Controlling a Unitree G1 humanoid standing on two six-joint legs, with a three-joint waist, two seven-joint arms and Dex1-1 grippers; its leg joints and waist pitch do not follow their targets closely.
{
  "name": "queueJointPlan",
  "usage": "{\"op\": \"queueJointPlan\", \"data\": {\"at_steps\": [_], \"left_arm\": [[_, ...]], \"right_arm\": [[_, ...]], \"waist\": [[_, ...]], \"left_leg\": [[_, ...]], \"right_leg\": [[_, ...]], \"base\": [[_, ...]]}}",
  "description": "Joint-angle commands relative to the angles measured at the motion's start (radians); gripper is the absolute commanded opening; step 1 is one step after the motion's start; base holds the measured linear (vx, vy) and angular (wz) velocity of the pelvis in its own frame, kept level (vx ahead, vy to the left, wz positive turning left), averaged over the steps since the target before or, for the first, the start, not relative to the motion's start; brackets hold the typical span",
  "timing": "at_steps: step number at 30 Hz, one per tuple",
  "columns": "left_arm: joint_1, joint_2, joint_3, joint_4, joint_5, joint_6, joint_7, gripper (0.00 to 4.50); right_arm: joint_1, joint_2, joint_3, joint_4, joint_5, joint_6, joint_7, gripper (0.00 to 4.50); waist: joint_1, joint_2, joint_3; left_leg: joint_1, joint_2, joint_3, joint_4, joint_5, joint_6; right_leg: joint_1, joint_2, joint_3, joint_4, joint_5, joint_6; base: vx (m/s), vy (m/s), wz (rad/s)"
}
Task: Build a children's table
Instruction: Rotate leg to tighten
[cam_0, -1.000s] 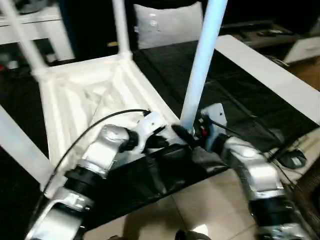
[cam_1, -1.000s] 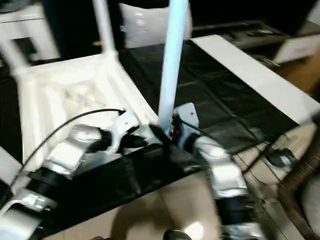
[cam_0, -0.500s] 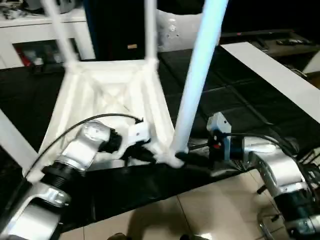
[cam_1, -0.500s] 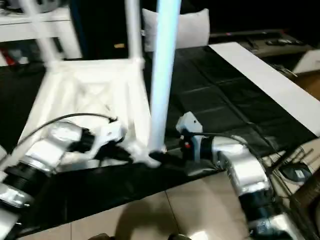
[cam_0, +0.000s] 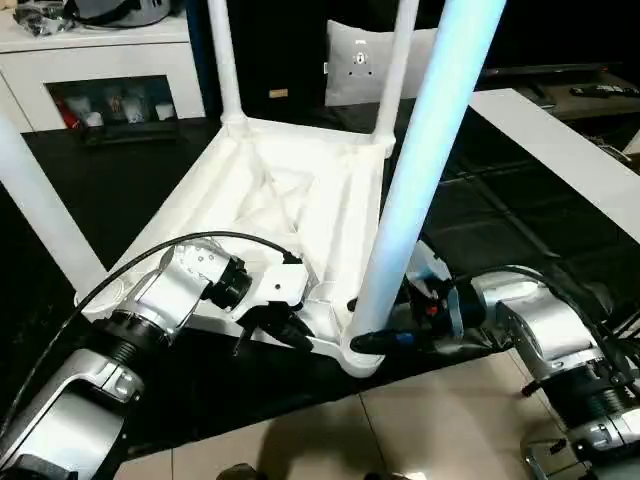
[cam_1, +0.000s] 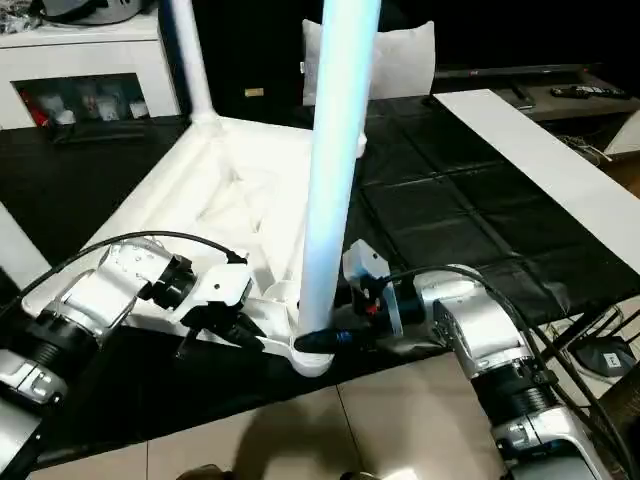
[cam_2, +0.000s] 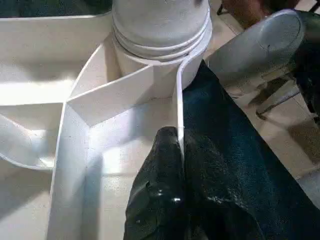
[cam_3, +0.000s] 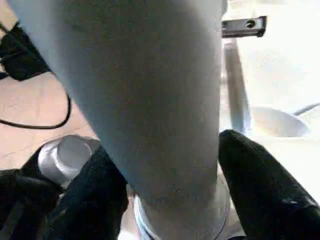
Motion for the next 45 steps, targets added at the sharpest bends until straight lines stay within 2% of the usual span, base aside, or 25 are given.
{"op": "queueJointPlan", "data": {"at_steps": [1, 6, 13, 17, 18, 19, 20, 21, 22, 24, 25, 27, 28, 29, 31, 32, 33, 34, 36, 38, 39, 40, 41, 44, 45], "left_arm": [[-0.045, -0.005, -0.012, -0.010, 0.004, -0.035, -0.037, 0.00], [-0.052, -0.008, -0.007, 0.008, 0.003, -0.043, -0.029, 0.00], [-0.043, -0.019, 0.018, 0.006, 0.003, 0.003, 0.035, 0.00], [0.002, -0.068, 0.076, -0.088, -0.022, 0.200, 0.181, 0.00], [0.002, -0.068, 0.076, -0.088, -0.022, 0.200, 0.181, 0.00], [0.026, -0.088, 0.097, -0.153, -0.030, 0.305, 0.236, 0.00], [0.031, -0.102, 0.109, -0.172, -0.032, 0.349, 0.269, 0.00], [0.034, -0.120, 0.123, -0.189, -0.031, 0.395, 0.310, 0.00], [0.034, -0.123, 0.125, -0.192, -0.030, 0.402, 0.317, 0.00], [0.036, -0.170, 0.144, -0.213, -0.011, 0.469, 0.411, 0.00], [0.036, -0.191, 0.153, -0.220, -0.007, 0.497, 0.447, 0.00], [0.032, -0.238, 0.176, -0.222, -0.001, 0.531, 0.527, 0.00], [0.032, -0.290, 0.196, -0.242, 0.010, 0.581, 0.617, 0.00], [0.034, -0.313, 0.205, -0.252, 0.014, 0.603, 0.658, 0.00], [0.028, -0.359, 0.212, -0.250, 0.024, 0.619, 0.725, 0.00], [0.026, -0.375, 0.216, -0.245, 0.026, 0.618, 0.747, 0.00], [0.024, -0.386, 0.219, -0.242, 0.027, 0.616, 0.760, 0.00], [0.024, -0.387, 0.220, -0.240, 0.024, 0.614, 0.759, 0.00], [0.023, -0.383, 0.218, -0.240, 0.021, 0.608, 0.753, 0.00], [0.023, -0.365, 0.209, -0.241, 0.028, 0.602, 0.741, 0.00], [0.027, -0.354, 0.201, -0.244, 0.031, 0.588, 0.731, 0.00], [0.029, -0.347, 0.196, -0.247, 0.033, 0.578, 0.723, 0.00], [0.033, -0.338, 0.197, -0.250, 0.027, 0.579, 0.712, 0.00], [0.039, -0.305, 0.193, -0.249, 0.025, 0.561, 0.679, 0.00], [0.042, -0.279, 0.190, -0.244, 0.019, 0.536, 0.641, 0.00]], "right_arm": [[-0.022, -0.018, 0.000, 0.006, 0.002, 0.003, 0.023, 2.56], [-0.026, -0.023, 0.013, 0.007, 0.010, 0.007, 0.040, 2.17], [0.002, 0.006, 0.000, -0.044, 0.052, 0.071, 0.019, 2.08], [0.050, 0.064, -0.026, -0.126, 0.060, 0.140, -0.142, 2.07], [0.050, 0.064, -0.026, -0.126, 0.060, 0.140, -0.142, 2.07], [0.069, 0.114, -0.034, -0.150, 0.020, 0.156, -0.275, 2.07], [0.071, 0.142, -0.042, -0.154, 0.008, 0.188, -0.335, 2.07], [0.072, 0.175, -0.052, -0.159, -0.004, 0.215, -0.400, 2.07], [0.072, 0.182, -0.053, -0.161, -0.007, 0.216, -0.411, 2.07], [0.066, 0.266, -0.083, -0.152, -0.051, 0.236, -0.572, 2.06], [0.058, 0.298, -0.095, -0.137, -0.079, 0.243, -0.647, 2.05], [0.046, 0.348, -0.116, -0.110, -0.117, 0.252, -0.766, 2.04], [0.037, 0.401, -0.139, -0.094, -0.148, 0.261, -0.895, 2.04], [0.034, 0.424, -0.148, -0.089, -0.159, 0.264, -0.949, 2.04], [0.024, 0.470, -0.165, -0.076, -0.185, 0.251, -1.044, 2.04], [0.022, 0.483, -0.164, -0.075, -0.193, 0.235, -1.061, 2.04], [0.022, 0.493, -0.167, -0.075, -0.194, 0.210, -1.068, 2.04], [0.022, 0.495, -0.167, -0.076, -0.193, 0.201, -1.067, 2.04], [0.026, 0.502, -0.174, -0.084, -0.181, 0.189, -1.058, 2.68], [0.034, 0.507, -0.185, -0.105, -0.174, 0.187, -1.051, 2.71], [0.037, 0.505, -0.188, -0.110, -0.171, 0.182, -1.051, 2.91], [0.039, 0.504, -0.191, -0.113, -0.169, 0.178, -1.051, 2.91], [0.043, 0.496, -0.194, -0.120, -0.163, 0.175, -1.041, 3.13], [0.057, 0.458, -0.192, -0.138, -0.154, 0.156, -0.999, 3.30], [0.069, 0.411, -0.186, -0.149, -0.153, 0.152, -0.949, 3.30]], "waist": [[-0.008, 0.004, -0.082], [-0.007, 0.004, -0.082], [-0.005, 0.005, -0.081], [-0.008, 0.003, -0.079], [-0.011, 0.002, -0.076], [-0.016, -0.001, -0.077], [-0.019, 0.001, -0.073], [-0.034, -0.002, -0.071], [-0.043, -0.003, -0.072], [-0.077, 0.002, -0.070], [-0.095, 0.002, -0.071], [-0.121, 0.007, -0.071], [-0.140, 0.010, -0.068], [-0.157, 0.017, -0.068], [-0.174, 0.018, -0.067], [-0.178, 0.027, -0.067], [-0.189, 0.018, -0.069], [-0.195, 0.013, -0.071], [-0.197, 0.020, -0.075], [-0.198, 0.020, -0.082], [-0.198, 0.026, -0.087], [-0.198, 0.021, -0.089], [-0.194, 0.020, -0.089], [-0.187, 0.021, -0.091], [-0.180, 0.015, -0.094]], "left_leg": [[0.028, 0.059, -0.017, -0.086, -0.359, -0.006], [0.030, 0.059, -0.017, -0.086, -0.356, -0.008], [0.031, 0.060, -0.017, -0.087, -0.364, -0.012], [0.031, 0.061, -0.020, -0.090, -0.364, -0.027], [0.031, 0.056, -0.020, -0.087, -0.379, -0.027], [0.026, 0.056, -0.024, -0.088, -0.377, -0.036], [0.027, 0.054, -0.024, -0.088, -0.375, -0.037], [0.029, 0.045, -0.026, -0.081, -0.405, -0.040], [0.023, 0.043, -0.029, -0.079, -0.409, -0.042], [0.022, 0.042, -0.039, -0.075, -0.453, -0.051], [0.017, 0.038, -0.043, -0.072, -0.473, -0.049], [0.013, 0.037, -0.048, -0.070, -0.493, -0.051], [0.018, 0.039, -0.053, -0.069, -0.522, -0.053], [0.023, 0.047, -0.062, -0.075, -0.563, -0.055], [0.010, 0.056, -0.070, -0.091, -0.604, -0.054], [0.017, 0.054, -0.069, -0.089, -0.615, -0.055], [0.021, 0.042, -0.063, -0.080, -0.608, -0.051], [0.016, 0.032, -0.059, -0.070, -0.561, -0.039], [0.002, 0.029, -0.056, -0.068, -0.495, -0.019], [-0.005, 0.036, -0.057, -0.072, -0.444, -0.005], [-0.009, 0.040, -0.056, -0.074, -0.400, 0.007], [-0.016, 0.040, -0.052, -0.075, -0.361, 0.024], [-0.013, 0.039, -0.048, -0.074, -0.341, 0.039], [-0.016, 0.037, -0.044, -0.069, -0.299, 0.068], [-0.017, 0.040, -0.044, -0.070, -0.266, 0.078]], "right_leg": [[0.043, -0.051, 0.051, -0.060, -0.431, -0.182], [0.042, -0.052, 0.052, -0.059, -0.431, -0.184], [0.041, -0.052, 0.052, -0.063, -0.455, -0.174], [0.043, -0.054, 0.054, -0.061, -0.465, -0.168], [0.039, -0.053, 0.051, -0.068, -0.503, -0.155], [0.045, -0.057, 0.050, -0.066, -0.536, -0.135], [0.038, -0.055, 0.049, -0.068, -0.553, -0.132], [0.033, -0.053, 0.040, -0.080, -0.627, -0.104], [0.039, -0.054, 0.035, -0.081, -0.652, -0.089], [0.035, -0.052, 0.017, -0.097, -0.694, -0.056], [0.043, -0.054, 0.005, -0.105, -0.718, -0.035], [0.042, -0.052, -0.008, -0.114, -0.719, -0.025], [0.042, -0.052, -0.020, -0.121, -0.719, -0.021], [0.049, -0.054, -0.034, -0.121, -0.688, -0.027], [0.061, -0.052, -0.029, -0.109, -0.628, -0.029], [0.056, -0.053, -0.027, -0.110, -0.622, -0.034], [0.049, -0.057, -0.028, -0.120, -0.638, -0.038], [0.052, -0.065, -0.030, -0.127, -0.658, -0.037], [0.059, -0.068, -0.025, -0.124, -0.647, -0.038], [0.060, -0.068, -0.015, -0.109, -0.555, -0.072], [0.061, -0.065, -0.008, -0.095, -0.458, -0.110], [0.062, -0.061, -0.002, -0.086, -0.382, -0.139], [0.061, -0.059, 0.002, -0.080, -0.350, -0.158], [0.066, -0.059, 0.006, -0.074, -0.332, -0.173], [0.070, -0.057, 0.007, -0.070, -0.306, -0.174]], "base": [[0.000, 0.000, 0.00], [0.000, 0.000, 0.00], [0.000, 0.000, 0.00], [0.000, 0.000, 0.00], [0.000, 0.000, 0.00], [0.000, 0.000, 0.00], [0.000, 0.000, 0.00], [0.000, 0.000, 0.00], [0.000, 0.000, 0.00], [0.000, 0.000, 0.00], [0.000, 0.000, 0.00], [0.000, 0.000, 0.00], [0.000, 0.000, 0.00], [0.000, 0.000, 0.00], [0.000, 0.000, 0.00], [0.000, 0.000, 0.00], [0.000, 0.000, 0.00], [0.000, 0.000, 0.00], [0.000, 0.000, 0.00], [0.000, 0.000, 0.00], [0.000, 0.000, 0.00], [0.000, 0.000, 0.00], [0.000, 0.000, 0.00], [0.017, -0.012, 0.02], [0.000, 0.000, 0.00]]}}
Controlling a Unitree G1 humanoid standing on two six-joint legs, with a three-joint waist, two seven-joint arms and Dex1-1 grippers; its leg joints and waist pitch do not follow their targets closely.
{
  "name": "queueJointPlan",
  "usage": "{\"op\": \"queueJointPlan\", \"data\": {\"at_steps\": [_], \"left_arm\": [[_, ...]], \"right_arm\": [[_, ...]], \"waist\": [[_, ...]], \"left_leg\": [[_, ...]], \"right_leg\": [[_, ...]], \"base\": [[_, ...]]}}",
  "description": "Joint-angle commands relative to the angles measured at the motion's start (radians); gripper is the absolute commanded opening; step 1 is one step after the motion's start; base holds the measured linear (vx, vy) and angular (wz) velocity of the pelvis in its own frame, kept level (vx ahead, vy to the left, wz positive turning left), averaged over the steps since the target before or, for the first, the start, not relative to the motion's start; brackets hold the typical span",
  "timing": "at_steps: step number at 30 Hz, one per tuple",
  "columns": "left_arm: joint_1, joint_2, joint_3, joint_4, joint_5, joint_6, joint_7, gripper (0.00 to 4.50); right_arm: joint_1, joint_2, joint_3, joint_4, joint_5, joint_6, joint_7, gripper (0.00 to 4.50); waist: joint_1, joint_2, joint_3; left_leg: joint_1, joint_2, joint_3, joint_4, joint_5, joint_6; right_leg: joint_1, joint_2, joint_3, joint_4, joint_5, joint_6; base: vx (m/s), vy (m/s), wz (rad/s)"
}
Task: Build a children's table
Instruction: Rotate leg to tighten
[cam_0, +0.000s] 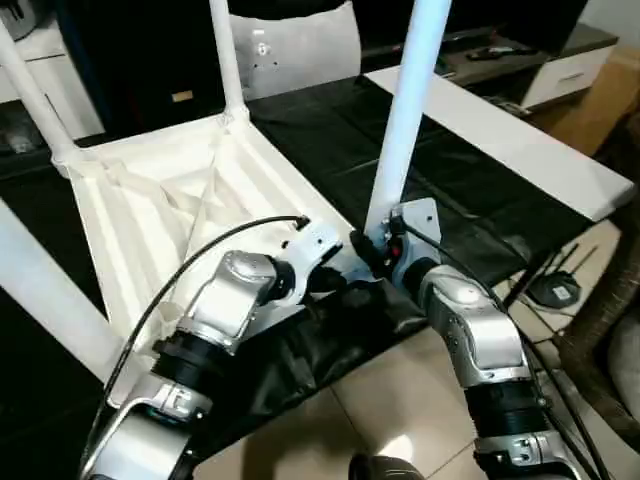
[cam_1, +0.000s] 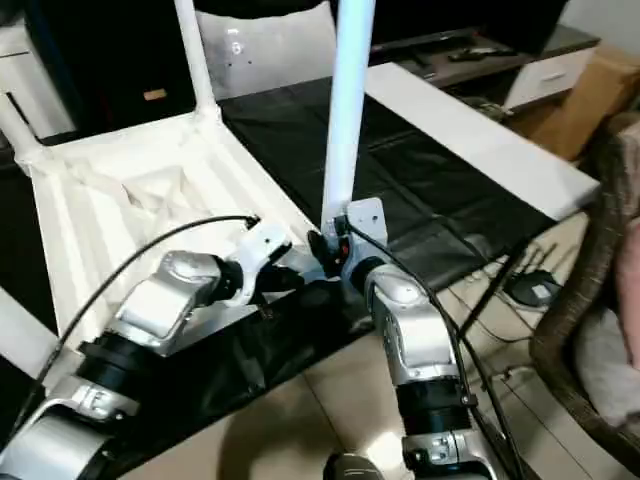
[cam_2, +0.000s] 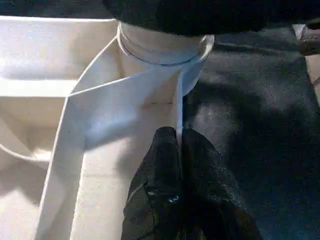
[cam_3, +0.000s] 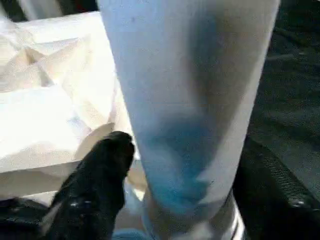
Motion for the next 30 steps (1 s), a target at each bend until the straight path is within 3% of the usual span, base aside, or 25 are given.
{"op": "queueJointPlan", "data": {"at_steps": [1, 5, 9, 10, 12, 13, 15, 17, 18, 23, 26, 29, 30], "left_arm": [[-0.019, 0.007, 0.002, -0.062, -0.038, -0.060, -0.040, 0.00], [-0.002, 0.058, -0.012, -0.070, -0.059, -0.099, -0.138, 0.00], [-0.007, 0.128, -0.042, -0.039, -0.049, -0.158, -0.228, 0.00], [-0.015, 0.160, -0.058, -0.025, -0.060, -0.204, -0.298, 0.00], [-0.019, 0.176, -0.070, -0.017, -0.065, -0.244, -0.340, 0.00], [-0.022, 0.190, -0.081, -0.010, -0.071, -0.276, -0.376, 0.00], [-0.023, 0.208, -0.098, -0.004, -0.074, -0.320, -0.429, 0.00], [-0.022, 0.238, -0.122, 0.008, -0.088, -0.371, -0.529, 0.00], [-0.022, 0.247, -0.133, 0.012, -0.086, -0.388, -0.555, 0.00], [-0.040, 0.282, -0.179, 0.042, -0.067, -0.475, -0.642, 0.00], [-0.051, 0.292, -0.195, 0.058, -0.063, -0.510, -0.684, 0.00], [-0.060, 0.293, -0.199, 0.060, -0.067, -0.526, -0.706, 0.00], [-0.065, 0.291, -0.199, 0.064, -0.067, -0.533, -0.709, 0.00]], "right_arm": [[0.015, -0.017, 0.067, -0.030, 0.034, -0.012, 0.096, 3.56], [0.036, -0.097, 0.067, -0.050, 0.057, -0.019, 0.207, 3.83], [0.039, -0.191, 0.064, -0.059, 0.090, -0.021, 0.343, 4.15], [0.040, -0.253, 0.076, -0.059, 0.105, -0.033, 0.439, 4.19], [0.037, -0.281, 0.083, -0.052, 0.109, -0.047, 0.486, 4.35], [0.034, -0.302, 0.089, -0.046, 0.116, -0.062, 0.524, 4.35], [0.031, -0.332, 0.101, -0.044, 0.125, -0.080, 0.589, 4.35], [0.017, -0.378, 0.122, -0.031, 0.144, -0.109, 0.694, 4.35], [0.011, -0.384, 0.126, -0.024, 0.149, -0.112, 0.711, 4.35], [-0.039, -0.414, 0.180, 0.057, 0.119, -0.180, 0.800, 4.35], [-0.056, -0.420, 0.198, 0.084, 0.133, -0.196, 0.870, 4.35], [-0.066, -0.428, 0.215, 0.096, 0.140, -0.197, 0.928, 4.02], [-0.071, -0.433, 0.224, 0.103, 0.141, -0.190, 0.948, 3.99]], "waist": [[0.019, -0.001, -0.095], [0.039, 0.004, -0.092], [0.068, 0.001, -0.084], [0.075, -0.003, -0.083], [0.088, 0.000, -0.079], [0.098, -0.001, -0.079], [0.106, -0.002, -0.077], [0.123, -0.002, -0.075], [0.128, -0.002, -0.075], [0.149, -0.001, -0.077], [0.157, -0.005, -0.080], [0.162, -0.011, -0.083], [0.166, -0.007, -0.083]], "left_leg": [[0.001, 0.044, -0.013, -0.067, -0.223, 0.096], [0.006, 0.046, -0.007, -0.067, -0.197, 0.111], [0.018, 0.051, -0.005, -0.072, -0.268, 0.077], [0.024, 0.050, -0.004, -0.073, -0.301, 0.064], [0.028, 0.051, -0.003, -0.074, -0.335, 0.047], [0.039, 0.052, -0.001, -0.073, -0.355, 0.036], [0.037, 0.051, 0.001, -0.074, -0.365, 0.032], [0.045, 0.052, 0.003, -0.074, -0.378, 0.028], [0.043, 0.054, 0.002, -0.076, -0.379, 0.024], [0.051, 0.057, 0.005, -0.080, -0.383, 0.007], [0.046, 0.056, 0.009, -0.080, -0.367, 0.010], [0.044, 0.059, 0.013, -0.082, -0.329, 0.018], [0.044, 0.060, 0.015, -0.082, -0.320, 0.022]], "right_leg": [[0.077, -0.051, 0.053, -0.044, -0.265, -0.186], [0.076, -0.048, 0.057, -0.040, -0.248, -0.203], [0.068, -0.045, 0.063, -0.047, -0.328, -0.189], [0.065, -0.044, 0.062, -0.052, -0.371, -0.180], [0.060, -0.047, 0.065, -0.057, -0.425, -0.165], [0.052, -0.047, 0.067, -0.062, -0.452, -0.157], [0.053, -0.046, 0.069, -0.063, -0.478, -0.145], [0.046, -0.047, 0.071, -0.065, -0.499, -0.143], [0.049, -0.048, 0.071, -0.065, -0.509, -0.139], [0.043, -0.045, 0.077, -0.060, -0.495, -0.147], [0.046, -0.045, 0.082, -0.053, -0.481, -0.154], [0.050, -0.044, 0.089, -0.043, -0.435, -0.173], [0.049, -0.044, 0.090, -0.042, -0.424, -0.180]], "base": [[0.000, 0.000, 0.00], [0.000, 0.000, 0.00], [0.000, 0.000, 0.00], [0.000, 0.000, 0.00], [0.000, 0.000, 0.00], [0.000, 0.000, 0.00], [0.000, 0.000, 0.00], [0.000, 0.000, 0.00], [0.000, 0.000, 0.00], [0.000, 0.000, 0.00], [0.000, 0.000, 0.00], [0.000, 0.000, 0.00], [0.000, 0.000, 0.00]]}}
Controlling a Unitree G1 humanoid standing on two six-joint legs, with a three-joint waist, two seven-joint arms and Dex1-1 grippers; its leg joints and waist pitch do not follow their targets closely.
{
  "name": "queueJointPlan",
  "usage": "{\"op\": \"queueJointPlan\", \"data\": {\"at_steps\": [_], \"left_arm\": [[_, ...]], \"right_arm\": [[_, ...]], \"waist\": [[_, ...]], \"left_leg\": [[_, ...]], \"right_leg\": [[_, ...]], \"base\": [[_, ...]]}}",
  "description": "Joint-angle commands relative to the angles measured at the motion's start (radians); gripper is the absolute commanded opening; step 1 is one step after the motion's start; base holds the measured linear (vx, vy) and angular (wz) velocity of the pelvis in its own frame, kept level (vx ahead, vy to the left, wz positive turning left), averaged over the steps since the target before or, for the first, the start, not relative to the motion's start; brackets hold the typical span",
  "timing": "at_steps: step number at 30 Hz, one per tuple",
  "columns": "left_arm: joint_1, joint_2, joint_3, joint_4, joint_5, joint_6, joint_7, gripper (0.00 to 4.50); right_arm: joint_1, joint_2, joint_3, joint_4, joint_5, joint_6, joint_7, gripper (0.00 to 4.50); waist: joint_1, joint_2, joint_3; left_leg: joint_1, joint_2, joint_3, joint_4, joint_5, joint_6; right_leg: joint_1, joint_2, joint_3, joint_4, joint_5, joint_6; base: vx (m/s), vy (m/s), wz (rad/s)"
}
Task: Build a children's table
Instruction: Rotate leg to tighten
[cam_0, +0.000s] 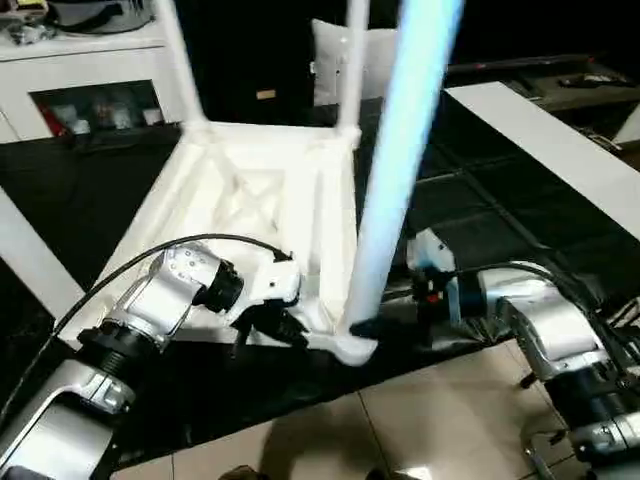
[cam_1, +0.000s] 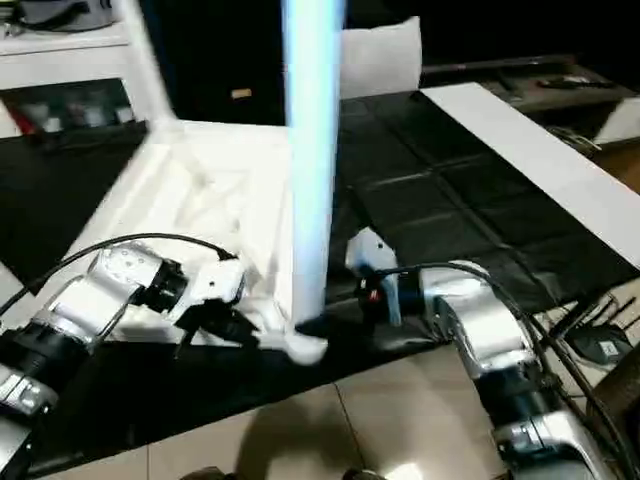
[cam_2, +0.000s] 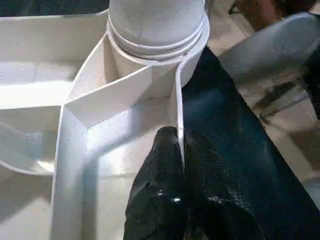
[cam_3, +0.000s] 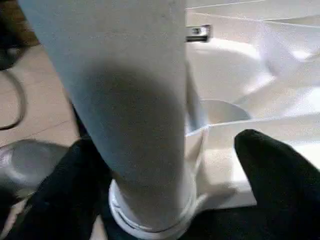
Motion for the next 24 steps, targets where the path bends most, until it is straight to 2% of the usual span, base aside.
{"op": "queueJointPlan", "data": {"at_steps": [1, 2, 4, 10, 15, 16, 19, 22, 24], "left_arm": [[-0.048, -0.015, -0.027, -0.023, -0.010, -0.048, -0.073, 0.00], [-0.055, -0.016, -0.029, -0.012, -0.009, -0.059, -0.073, 0.00], [-0.060, -0.020, -0.031, -0.002, -0.007, -0.064, -0.069, 0.00], [-0.071, -0.026, -0.031, 0.019, -0.008, -0.082, -0.071, 0.00], [-0.075, -0.028, -0.027, 0.030, -0.012, -0.084, -0.068, 0.00], [-0.076, -0.025, -0.027, 0.034, -0.012, -0.086, -0.069, 0.00], [-0.076, -0.025, -0.023, 0.038, -0.011, -0.082, -0.063, 0.00], [-0.062, -0.032, 0.001, 0.024, -0.029, -0.028, -0.029, 0.00], [-0.051, -0.048, 0.023, 0.004, -0.048, 0.016, 0.004, 0.00]], "right_arm": [[-0.019, -0.018, 0.015, 0.018, -0.003, 0.005, 0.035, 3.90], [-0.025, -0.020, 0.024, 0.030, -0.002, 0.000, 0.044, 3.90], [-0.028, -0.022, 0.031, 0.035, 0.005, 0.011, 0.058, 3.62], [-0.039, -0.018, 0.038, 0.057, 0.010, 0.014, 0.093, 3.17], [-0.049, -0.014, 0.045, 0.069, 0.022, 0.029, 0.112, 2.73], [-0.050, -0.009, 0.042, 0.069, 0.033, 0.044, 0.117, 2.69], [-0.050, -0.003, 0.039, 0.069, 0.040, 0.053, 0.117, 2.34], [-0.034, 0.021, 0.020, 0.032, 0.092, 0.126, 0.104, 2.13], [-0.020, 0.044, 0.003, 0.003, 0.110, 0.155, 0.060, 2.11]], "waist": [[-0.006, 0.002, -0.082], [-0.006, -0.001, -0.083], [-0.003, -0.003, -0.084], [-0.001, -0.006, -0.084], [-0.001, -0.006, -0.083], [-0.002, -0.010, -0.084], [0.000, -0.008, -0.083], [-0.001, -0.005, -0.082], [-0.002, -0.008, -0.081]], "left_leg": [[0.027, 0.055, -0.015, -0.085, -0.317, 0.020], [0.027, 0.054, -0.012, -0.084, -0.320, 0.019], [0.024, 0.053, -0.013, -0.084, -0.309, 0.020], [0.022, 0.052, -0.011, -0.082, -0.296, 0.023], [0.023, 0.054, -0.011, -0.081, -0.293, 0.023], [0.024, 0.054, -0.010, -0.081, -0.292, 0.024], [0.024, 0.054, -0.011, -0.081, -0.290, 0.022], [0.026, 0.054, -0.011, -0.082, -0.301, 0.017], [0.026, 0.052, -0.011, -0.081, -0.316, 0.012]], "right_leg": [[0.043, -0.049, 0.053, -0.054, -0.413, -0.186], [0.043, -0.047, 0.054, -0.055, -0.408, -0.189], [0.047, -0.049, 0.054, -0.053, -0.403, -0.191], [0.048, -0.049, 0.053, -0.053, -0.420, -0.188], [0.046, -0.048, 0.052, -0.054, -0.431, -0.185], [0.046, -0.048, 0.052, -0.055, -0.431, -0.185], [0.045, -0.048, 0.052, -0.055, -0.437, -0.183], [0.045, -0.048, 0.052, -0.056, -0.452, -0.179], [0.044, -0.050, 0.050, -0.060, -0.482, -0.170]], "base": [[0.000, 0.000, 0.00], [0.000, 0.000, 0.00], [0.000, 0.000, 0.00], [0.000, 0.000, 0.00], [0.000, 0.000, 0.00], [0.000, 0.000, 0.00], [0.000, 0.000, 0.00], [0.000, 0.000, 0.00], [0.000, 0.000, 0.00]]}}
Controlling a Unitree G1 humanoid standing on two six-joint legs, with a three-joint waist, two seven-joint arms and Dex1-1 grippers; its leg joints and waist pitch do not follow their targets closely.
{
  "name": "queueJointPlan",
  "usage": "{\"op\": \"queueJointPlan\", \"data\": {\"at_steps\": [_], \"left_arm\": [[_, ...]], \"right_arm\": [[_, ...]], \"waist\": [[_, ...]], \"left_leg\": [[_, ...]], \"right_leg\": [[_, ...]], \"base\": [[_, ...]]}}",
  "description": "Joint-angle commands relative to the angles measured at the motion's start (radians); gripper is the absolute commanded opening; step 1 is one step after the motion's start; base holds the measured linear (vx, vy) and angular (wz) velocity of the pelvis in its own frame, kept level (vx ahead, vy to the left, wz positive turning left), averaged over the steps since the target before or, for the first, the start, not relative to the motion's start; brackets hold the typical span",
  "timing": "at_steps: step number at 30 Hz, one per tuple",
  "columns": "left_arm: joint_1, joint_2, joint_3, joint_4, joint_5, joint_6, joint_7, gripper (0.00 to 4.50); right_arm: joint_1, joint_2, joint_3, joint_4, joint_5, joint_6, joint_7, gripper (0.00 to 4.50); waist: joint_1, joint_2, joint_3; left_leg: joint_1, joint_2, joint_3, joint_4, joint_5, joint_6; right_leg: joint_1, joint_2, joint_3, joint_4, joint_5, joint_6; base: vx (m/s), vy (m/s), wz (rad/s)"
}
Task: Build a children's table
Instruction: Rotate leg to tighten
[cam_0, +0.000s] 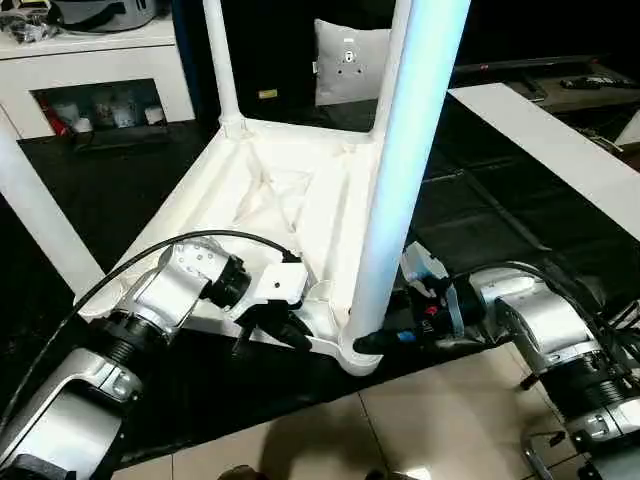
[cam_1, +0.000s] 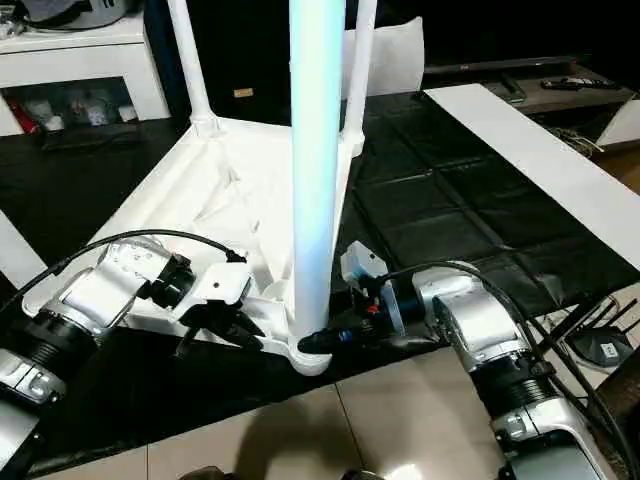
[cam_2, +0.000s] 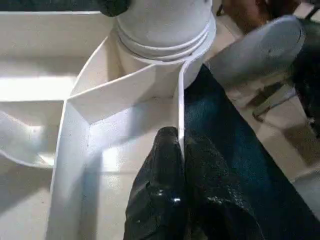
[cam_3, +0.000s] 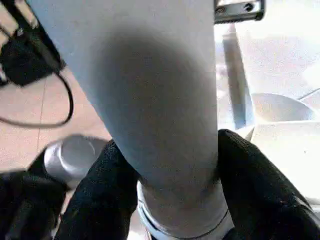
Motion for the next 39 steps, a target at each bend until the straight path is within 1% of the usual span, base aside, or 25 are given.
{"op": "queueJointPlan", "data": {"at_steps": [1, 3, 5, 7, 8, 10, 11, 12, 13, 14, 15, 16, 17, 18, 19, 21, 22, 25, 26, 30, 32, 35, 36, 37, 39], "left_arm": [[-0.006, -0.037, 0.030, -0.054, -0.033, 0.051, 0.050, 0.00], [0.018, -0.072, 0.067, -0.103, -0.052, 0.158, 0.142, 0.00], [0.031, -0.091, 0.085, -0.131, -0.055, 0.214, 0.195, 0.00], [0.039, -0.120, 0.105, -0.152, -0.045, 0.272, 0.270, 0.00], [0.039, -0.124, 0.106, -0.153, -0.043, 0.278, 0.278, 0.00], [0.042, -0.165, 0.127, -0.170, -0.027, 0.343, 0.370, 0.00], [0.042, -0.189, 0.137, -0.179, -0.023, 0.380, 0.413, 0.00], [0.042, -0.234, 0.152, -0.194, -0.005, 0.431, 0.490, 0.00], [0.042, -0.237, 0.153, -0.196, -0.003, 0.435, 0.497, 0.00], [0.042, -0.250, 0.156, -0.203, 0.005, 0.451, 0.524, 0.00], [0.041, -0.285, 0.169, -0.212, 0.013, 0.482, 0.592, 0.00], [0.039, -0.303, 0.177, -0.212, 0.015, 0.490, 0.623, 0.00], [0.036, -0.344, 0.188, -0.216, 0.019, 0.507, 0.685, 0.00], [0.036, -0.363, 0.193, -0.218, 0.022, 0.510, 0.713, 0.00], [0.037, -0.374, 0.191, -0.222, 0.023, 0.515, 0.725, 0.00], [0.036, -0.381, 0.187, -0.224, 0.026, 0.514, 0.736, 0.00], [0.035, -0.380, 0.185, -0.223, 0.026, 0.510, 0.735, 0.00], [0.037, -0.368, 0.176, -0.224, 0.036, 0.502, 0.718, 0.00], [0.039, -0.361, 0.170, -0.226, 0.039, 0.503, 0.714, 0.00], [0.045, -0.324, 0.159, -0.224, 0.032, 0.475, 0.668, 0.00], [0.047, -0.279, 0.145, -0.199, 0.027, 0.412, 0.597, 0.00], [0.044, -0.233, 0.135, -0.175, 0.033, 0.375, 0.541, 0.00], [0.046, -0.205, 0.130, -0.175, 0.025, 0.350, 0.495, 0.00], [0.047, -0.190, 0.129, -0.176, 0.020, 0.342, 0.469, 0.00], [0.049, -0.163, 0.128, -0.178, 0.014, 0.338, 0.432, 0.00]], "right_arm": [[0.014, 0.040, -0.032, -0.054, 0.064, 0.057, -0.055, 2.11], [0.041, 0.096, -0.048, -0.092, 0.039, 0.058, -0.181, 2.09], [0.050, 0.135, -0.054, -0.097, -0.003, 0.058, -0.289, 2.09], [0.052, 0.190, -0.071, -0.103, -0.030, 0.082, -0.411, 2.09], [0.052, 0.196, -0.072, -0.104, -0.031, 0.085, -0.421, 2.08], [0.053, 0.261, -0.095, -0.113, -0.042, 0.116, -0.536, 2.07], [0.052, 0.293, -0.102, -0.114, -0.058, 0.126, -0.599, 2.06], [0.052, 0.351, -0.117, -0.119, -0.084, 0.154, -0.709, 2.06], [0.053, 0.355, -0.118, -0.120, -0.085, 0.156, -0.717, 2.06], [0.054, 0.375, -0.123, -0.123, -0.092, 0.167, -0.752, 2.06], [0.054, 0.418, -0.136, -0.120, -0.115, 0.174, -0.841, 2.06], [0.052, 0.436, -0.142, -0.114, -0.125, 0.176, -0.878, 2.06], [0.045, 0.476, -0.154, -0.089, -0.156, 0.166, -0.973, 2.06], [0.043, 0.493, -0.161, -0.077, -0.164, 0.146, -1.005, 2.06], [0.044, 0.503, -0.166, -0.073, -0.159, 0.137, -1.014, 2.06], [0.050, 0.519, -0.181, -0.082, -0.147, 0.117, -1.029, 2.59], [0.052, 0.526, -0.190, -0.090, -0.137, 0.120, -1.029, 2.72], [0.056, 0.519, -0.196, -0.118, -0.134, 0.119, -1.012, 2.95], [0.059, 0.513, -0.198, -0.127, -0.135, 0.116, -1.007, 3.08], [0.086, 0.448, -0.179, -0.154, -0.153, 0.088, -0.959, 3.42], [0.113, 0.397, -0.190, -0.175, -0.142, 0.078, -0.907, 3.53], [0.134, 0.341, -0.205, -0.193, -0.134, 0.071, -0.850, 3.65], [0.143, 0.309, -0.214, -0.203, -0.120, 0.061, -0.807, 3.90], [0.148, 0.289, -0.218, -0.208, -0.111, 0.055, -0.778, 3.99], [0.156, 0.251, -0.219, -0.217, -0.097, 0.045, -0.719, 4.09]], "waist": [[-0.006, -0.006, -0.079], [-0.015, -0.007, -0.076], [-0.020, -0.007, -0.075], [-0.046, -0.004, -0.074], [-0.055, -0.006, -0.073], [-0.089, -0.003, -0.074], [-0.096, -0.005, -0.075], [-0.112, -0.007, -0.073], [-0.118, -0.003, -0.073], [-0.133, -0.004, -0.074], [-0.141, 0.000, -0.075], [-0.153, 0.002, -0.075], [-0.157, 0.009, -0.075], [-0.167, 0.006, -0.076], [-0.170, 0.005, -0.080], [-0.179, 0.007, -0.080], [-0.180, 0.011, -0.084], [-0.180, 0.009, -0.089], [-0.175, 0.011, -0.094], [-0.161, 0.013, -0.096], [-0.152, 0.013, -0.093], [-0.141, 0.011, -0.090], [-0.132, 0.011, -0.088], [-0.124, 0.015, -0.086], [-0.108, 0.015, -0.083]], "left_leg": [[0.024, 0.049, -0.013, -0.081, -0.320, 0.011], [0.024, 0.045, -0.018, -0.081, -0.337, -0.009], [0.024, 0.042, -0.020, -0.079, -0.341, -0.013], [0.014, 0.037, -0.029, -0.078, -0.372, -0.028], [0.014, 0.037, -0.031, -0.078, -0.385, -0.030], [0.013, 0.033, -0.036, -0.073, -0.420, -0.033], [0.014, 0.032, -0.036, -0.071, -0.422, -0.031], [0.012, 0.028, -0.036, -0.067, -0.428, -0.023], [0.012, 0.028, -0.037, -0.065, -0.425, -0.025], [0.010, 0.026, -0.038, -0.064, -0.428, -0.020], [0.012, 0.025, -0.038, -0.062, -0.434, -0.012], [0.008, 0.028, -0.041, -0.064, -0.432, -0.011], [0.008, 0.029, -0.042, -0.065, -0.437, -0.012], [0.011, 0.030, -0.043, -0.064, -0.450, -0.017], [0.011, 0.027, -0.045, -0.063, -0.450, -0.010], [-0.002, 0.031, -0.047, -0.069, -0.427, 0.006], [-0.004, 0.032, -0.046, -0.070, -0.406, 0.013], [-0.011, 0.036, -0.044, -0.072, -0.345, 0.032], [-0.012, 0.037, -0.040, -0.070, -0.277, 0.051], [-0.014, 0.037, -0.034, -0.065, -0.181, 0.095], [-0.013, 0.036, -0.033, -0.066, -0.197, 0.101], [-0.010, 0.038, -0.031, -0.067, -0.228, 0.091], [-0.004, 0.039, -0.029, -0.068, -0.254, 0.078], [-0.001, 0.041, -0.030, -0.070, -0.280, 0.065], [0.004, 0.044, -0.030, -0.072, -0.307, 0.051]], "right_leg": [[0.044, -0.051, 0.050, -0.064, -0.491, -0.168], [0.043, -0.053, 0.045, -0.073, -0.562, -0.134], [0.041, -0.053, 0.041, -0.078, -0.595, -0.118], [0.046, -0.051, 0.027, -0.084, -0.650, -0.080], [0.045, -0.050, 0.024, -0.089, -0.661, -0.071], [0.045, -0.050, 0.012, -0.098, -0.679, -0.055], [0.043, -0.051, 0.010, -0.100, -0.678, -0.055], [0.042, -0.050, 0.004, -0.107, -0.693, -0.049], [0.042, -0.050, 0.005, -0.105, -0.688, -0.051], [0.042, -0.050, -0.001, -0.110, -0.698, -0.045], [0.041, -0.052, -0.005, -0.114, -0.695, -0.042], [0.044, -0.052, -0.010, -0.112, -0.674, -0.047], [0.044, -0.050, -0.011, -0.112, -0.663, -0.049], [0.039, -0.051, -0.015, -0.116, -0.652, -0.053], [0.046, -0.053, -0.017, -0.115, -0.637, -0.054], [0.053, -0.054, -0.009, -0.106, -0.589, -0.065], [0.054, -0.054, -0.004, -0.100, -0.542, -0.083], [0.059, -0.053, 0.007, -0.084, -0.426, -0.131], [0.062, -0.052, 0.014, -0.071, -0.326, -0.168], [0.069, -0.050, 0.017, -0.055, -0.218, -0.206], [0.071, -0.049, 0.018, -0.057, -0.235, -0.202], [0.066, -0.049, 0.020, -0.059, -0.279, -0.199], [0.063, -0.048, 0.021, -0.063, -0.321, -0.190], [0.062, -0.048, 0.022, -0.066, -0.350, -0.180], [0.057, -0.049, 0.023, -0.068, -0.379, -0.172]], "base": [[0.000, 0.000, 0.00], [0.000, 0.000, 0.00], [0.000, 0.000, 0.00], [0.000, 0.000, 0.00], [0.000, 0.000, 0.00], [0.000, 0.000, 0.00], [0.000, 0.000, 0.00], [0.000, 0.000, 0.00], [0.000, 0.000, 0.00], [0.000, 0.000, 0.00], [0.000, 0.000, 0.00], [0.000, 0.000, 0.00], [0.000, 0.000, 0.00], [0.000, 0.000, 0.00], [0.000, 0.000, 0.00], [0.000, 0.000, 0.00], [0.000, 0.000, 0.00], [0.000, 0.000, 0.00], [0.000, 0.000, 0.00], [0.000, 0.000, 0.00], [0.000, 0.000, 0.00], [0.000, 0.000, 0.00], [0.000, 0.000, 0.00], [0.000, 0.000, 0.00], [0.000, 0.000, 0.00]]}}
